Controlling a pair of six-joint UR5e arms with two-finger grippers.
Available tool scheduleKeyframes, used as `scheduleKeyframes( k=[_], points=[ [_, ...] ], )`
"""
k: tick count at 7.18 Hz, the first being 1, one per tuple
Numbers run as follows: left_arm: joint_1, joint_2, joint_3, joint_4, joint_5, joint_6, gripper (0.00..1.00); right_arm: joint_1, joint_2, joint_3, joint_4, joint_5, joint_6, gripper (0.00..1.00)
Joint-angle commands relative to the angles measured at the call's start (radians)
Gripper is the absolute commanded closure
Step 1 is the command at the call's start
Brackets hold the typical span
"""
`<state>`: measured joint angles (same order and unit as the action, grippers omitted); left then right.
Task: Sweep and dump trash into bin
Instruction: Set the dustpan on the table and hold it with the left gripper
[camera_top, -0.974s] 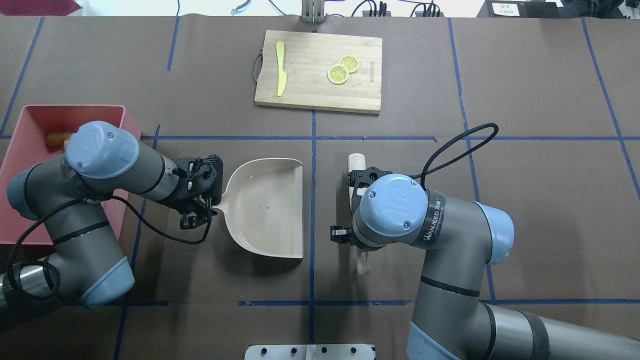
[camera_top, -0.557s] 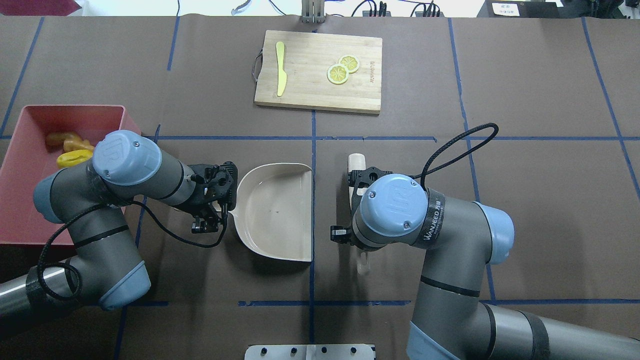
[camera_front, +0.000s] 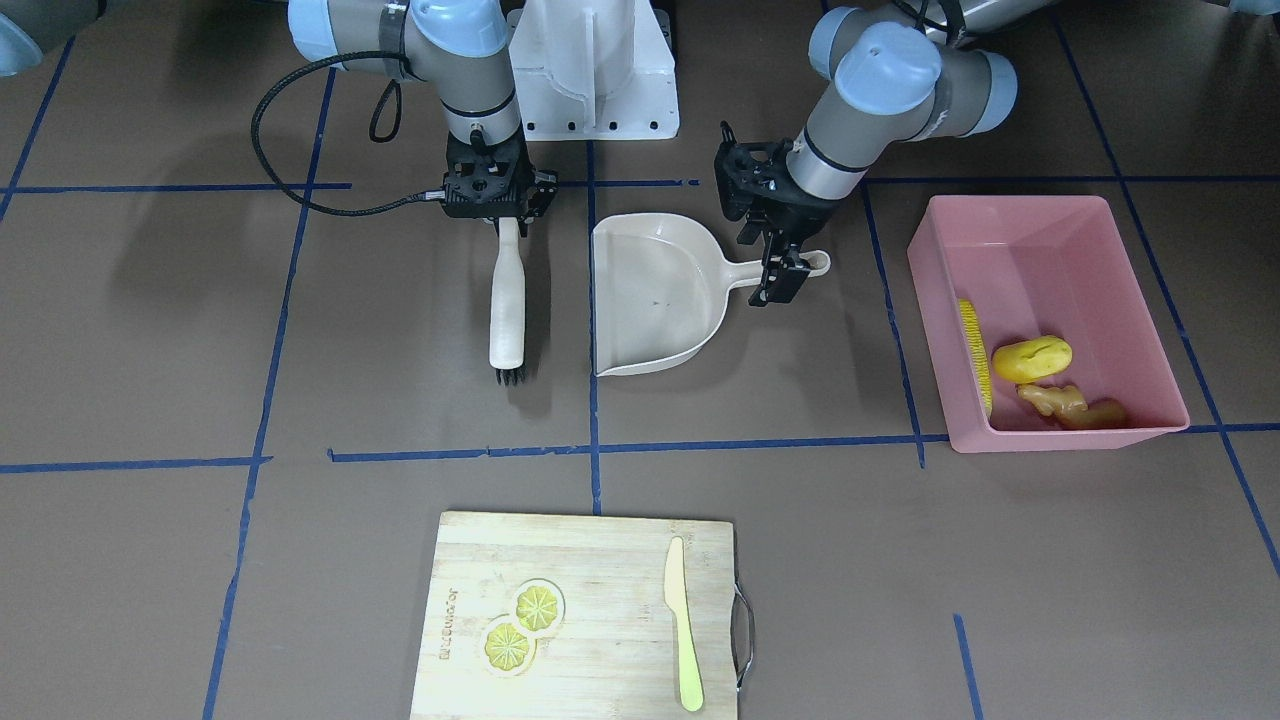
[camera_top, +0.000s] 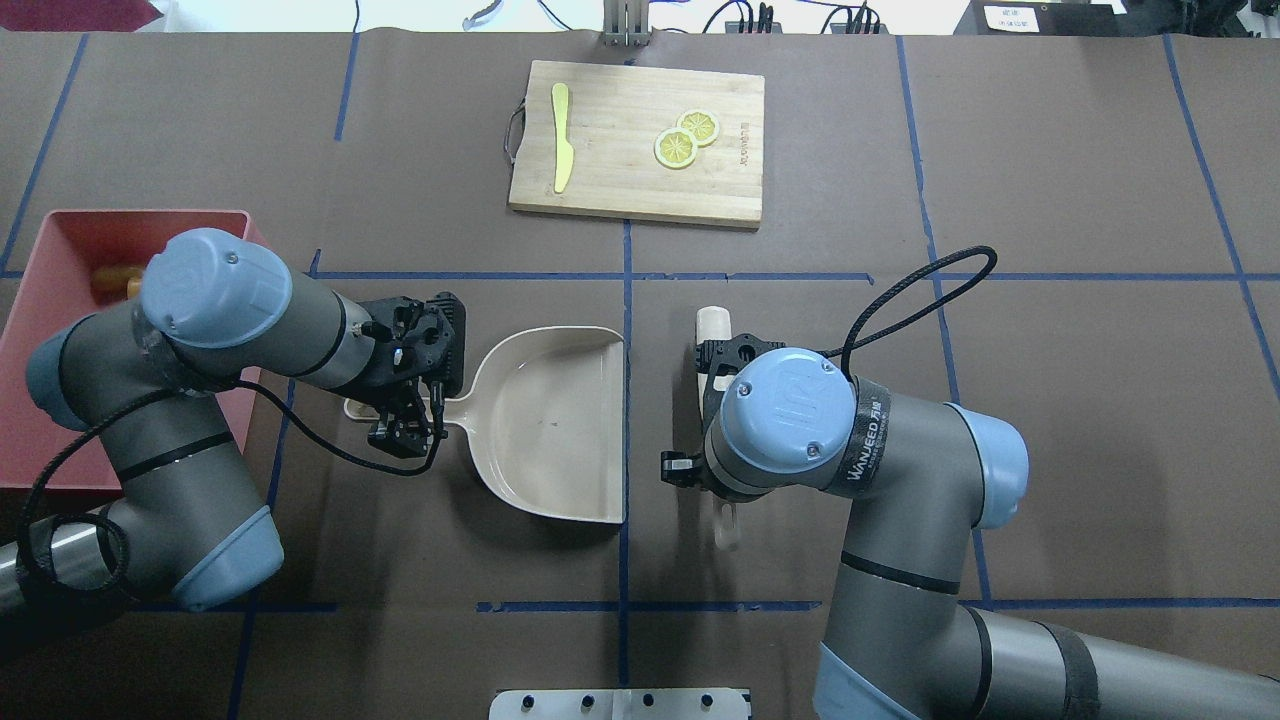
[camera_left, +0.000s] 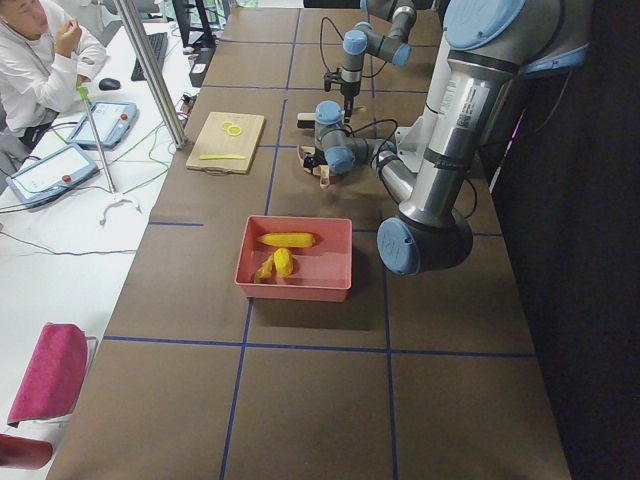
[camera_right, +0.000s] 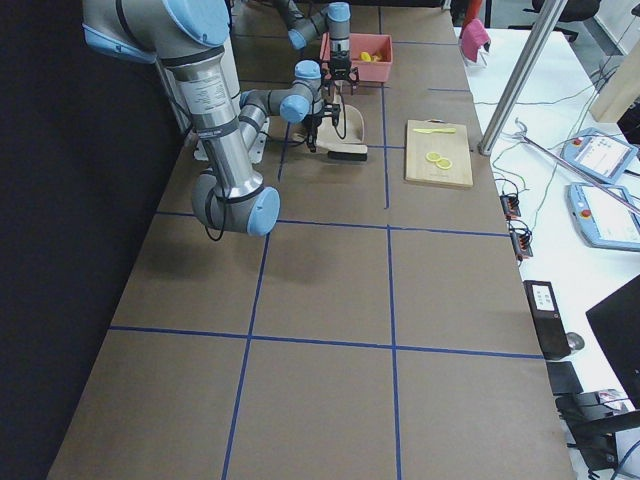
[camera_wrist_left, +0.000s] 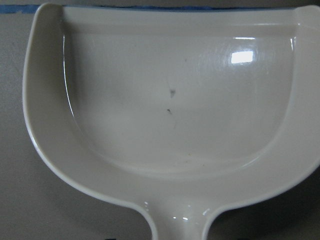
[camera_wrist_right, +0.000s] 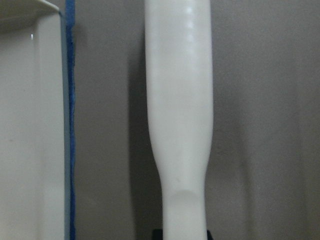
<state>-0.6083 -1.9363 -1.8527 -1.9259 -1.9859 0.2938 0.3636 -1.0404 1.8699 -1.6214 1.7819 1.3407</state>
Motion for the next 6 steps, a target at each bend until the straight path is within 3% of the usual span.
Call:
scheduleKeyframes(
  k=[1, 3, 6],
  points=[
    [-0.056, 0.011, -0.080, 0.079, 0.002, -0.043, 0.00, 0.000, -0.003, 0.000, 0.000, -0.007, 0.000, 1.00],
    [-0.179, 0.026, -0.076, 0.096, 0.002, -0.053, 0.00, 0.002, -0.006, 0.000, 0.002, -0.007, 0.000, 1.00],
    [-0.377, 0.128, -0.066, 0.172, -0.005, -0.062, 0.00, 0.003, -0.007, -0.005, 0.006, -0.022, -0.014, 1.00]
  ],
)
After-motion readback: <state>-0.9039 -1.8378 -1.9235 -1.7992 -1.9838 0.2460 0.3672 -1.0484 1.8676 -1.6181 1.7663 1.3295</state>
